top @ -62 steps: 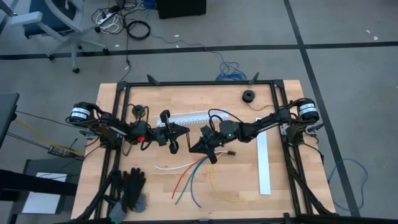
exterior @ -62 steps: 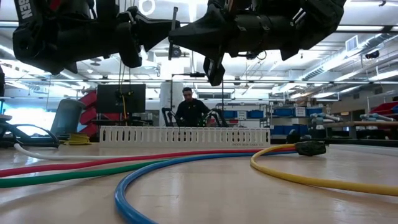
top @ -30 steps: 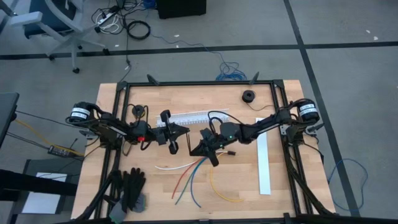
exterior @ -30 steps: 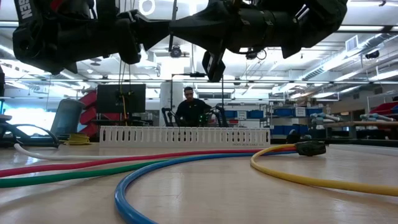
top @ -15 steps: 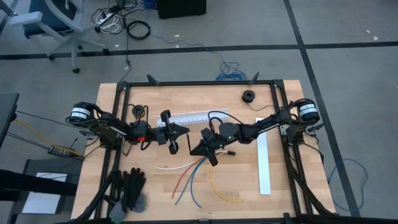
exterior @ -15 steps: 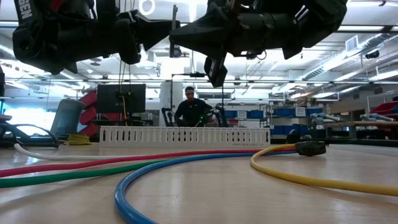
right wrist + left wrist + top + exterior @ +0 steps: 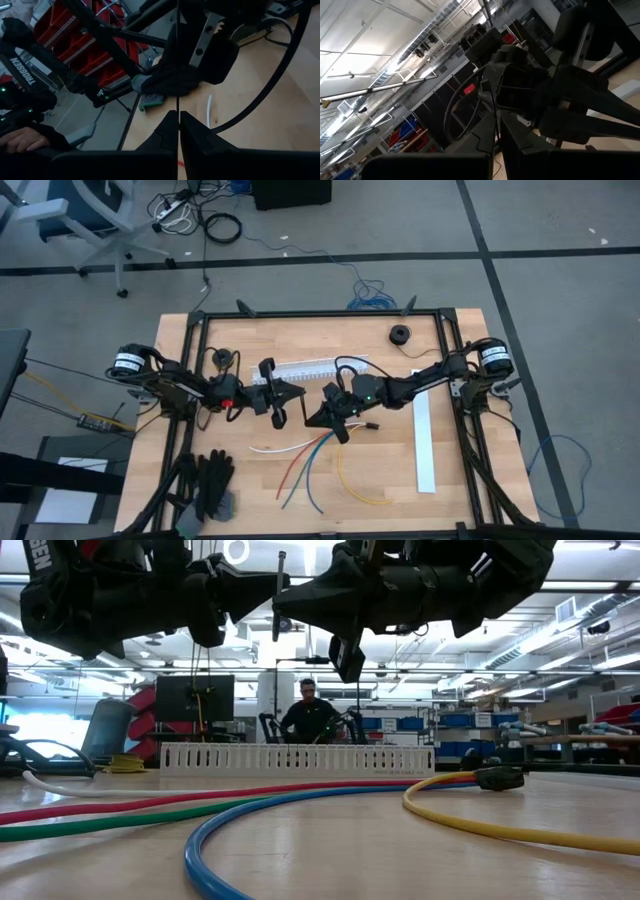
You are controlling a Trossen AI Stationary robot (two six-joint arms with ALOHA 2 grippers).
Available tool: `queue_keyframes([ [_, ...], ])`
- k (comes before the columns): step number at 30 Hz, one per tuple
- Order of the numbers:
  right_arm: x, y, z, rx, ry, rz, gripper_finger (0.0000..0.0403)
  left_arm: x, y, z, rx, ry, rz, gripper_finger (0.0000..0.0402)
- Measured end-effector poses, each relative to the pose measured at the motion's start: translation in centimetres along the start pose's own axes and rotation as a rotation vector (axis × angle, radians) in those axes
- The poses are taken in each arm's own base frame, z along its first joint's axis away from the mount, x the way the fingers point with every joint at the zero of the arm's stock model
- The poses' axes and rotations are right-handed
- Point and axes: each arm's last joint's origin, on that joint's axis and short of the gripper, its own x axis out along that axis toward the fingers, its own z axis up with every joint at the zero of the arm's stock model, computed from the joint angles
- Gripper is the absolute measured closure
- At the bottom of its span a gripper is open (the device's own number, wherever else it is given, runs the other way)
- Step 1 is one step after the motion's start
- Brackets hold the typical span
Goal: Ziptie cables
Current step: Insert zip tie on the cable wire
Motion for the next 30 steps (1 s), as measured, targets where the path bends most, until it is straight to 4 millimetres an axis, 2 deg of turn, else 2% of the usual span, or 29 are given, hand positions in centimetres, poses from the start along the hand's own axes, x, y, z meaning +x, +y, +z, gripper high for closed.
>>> queue_keyframes([
  [16, -0.1, 0.1, 0.7, 0.006, -0.052, 0.032, 0.0403, 0.0, -0.4, -0.2, 0.065, 0.001, -0.06, 0.0402],
  [20, -0.4, -0.9, 1.3, 0.034, -0.082, -0.019, 0.0403, 0.0, -0.7, -0.1, 0.068, -0.046, -0.127, 0.0401],
  [24, -0.8, -1.8, 2.3, 0.055, -0.114, 0.013, 0.0403, -0.1, -1.1, -0.2, 0.078, 0.011, -0.127, 0.0402],
  [30, -0.6, -0.2, 2.2, 0.033, -0.117, 0.138, 0.0403, -0.1, -1.1, -0.4, 0.081, 0.048, -0.111, 0.0402],
])
